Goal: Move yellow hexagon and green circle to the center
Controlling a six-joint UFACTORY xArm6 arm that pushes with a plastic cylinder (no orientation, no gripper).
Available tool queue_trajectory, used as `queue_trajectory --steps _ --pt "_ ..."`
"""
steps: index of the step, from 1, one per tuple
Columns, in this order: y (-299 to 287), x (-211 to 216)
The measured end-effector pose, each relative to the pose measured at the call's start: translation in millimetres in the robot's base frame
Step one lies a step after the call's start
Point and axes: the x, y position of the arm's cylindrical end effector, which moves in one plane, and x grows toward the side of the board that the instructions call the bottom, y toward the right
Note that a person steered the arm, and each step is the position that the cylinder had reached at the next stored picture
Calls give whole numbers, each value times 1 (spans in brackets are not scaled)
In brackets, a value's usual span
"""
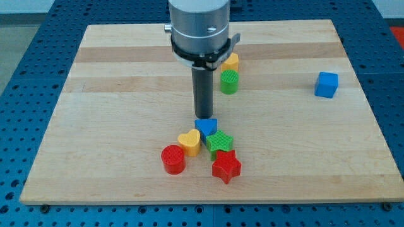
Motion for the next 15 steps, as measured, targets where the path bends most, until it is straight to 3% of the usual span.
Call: queue_trajectory --steps 6,9,15 --pt "7 -160" --pt "68 -156" --pt "33 -111"
